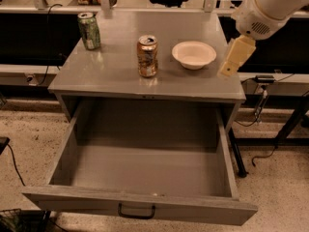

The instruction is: Place orange can into top drawer

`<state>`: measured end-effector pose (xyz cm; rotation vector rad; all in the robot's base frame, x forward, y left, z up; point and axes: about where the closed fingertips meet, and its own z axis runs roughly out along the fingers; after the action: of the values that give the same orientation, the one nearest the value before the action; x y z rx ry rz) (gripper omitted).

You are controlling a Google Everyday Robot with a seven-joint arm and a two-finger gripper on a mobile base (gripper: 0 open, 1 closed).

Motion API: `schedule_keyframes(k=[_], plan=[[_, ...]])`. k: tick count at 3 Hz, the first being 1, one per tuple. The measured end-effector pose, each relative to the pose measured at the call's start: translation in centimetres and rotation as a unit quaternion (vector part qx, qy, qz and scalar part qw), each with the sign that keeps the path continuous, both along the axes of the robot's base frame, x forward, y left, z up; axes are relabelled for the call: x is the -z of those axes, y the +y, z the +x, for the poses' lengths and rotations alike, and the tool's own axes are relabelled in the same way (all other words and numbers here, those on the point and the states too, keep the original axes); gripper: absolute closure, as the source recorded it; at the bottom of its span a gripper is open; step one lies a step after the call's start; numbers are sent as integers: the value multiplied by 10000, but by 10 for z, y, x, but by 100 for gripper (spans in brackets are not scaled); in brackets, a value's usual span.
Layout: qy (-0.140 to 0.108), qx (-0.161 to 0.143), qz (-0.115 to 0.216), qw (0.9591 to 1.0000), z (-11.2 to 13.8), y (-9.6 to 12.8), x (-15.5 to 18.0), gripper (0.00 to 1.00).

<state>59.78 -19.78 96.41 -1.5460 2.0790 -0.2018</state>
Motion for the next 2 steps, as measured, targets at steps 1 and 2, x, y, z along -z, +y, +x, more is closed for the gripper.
schedule_keyframes(k=[1, 2], plan=[[-652, -70, 682, 9955, 60, 7, -6, 0], [-736, -69, 904, 9932, 71, 13, -7, 0]])
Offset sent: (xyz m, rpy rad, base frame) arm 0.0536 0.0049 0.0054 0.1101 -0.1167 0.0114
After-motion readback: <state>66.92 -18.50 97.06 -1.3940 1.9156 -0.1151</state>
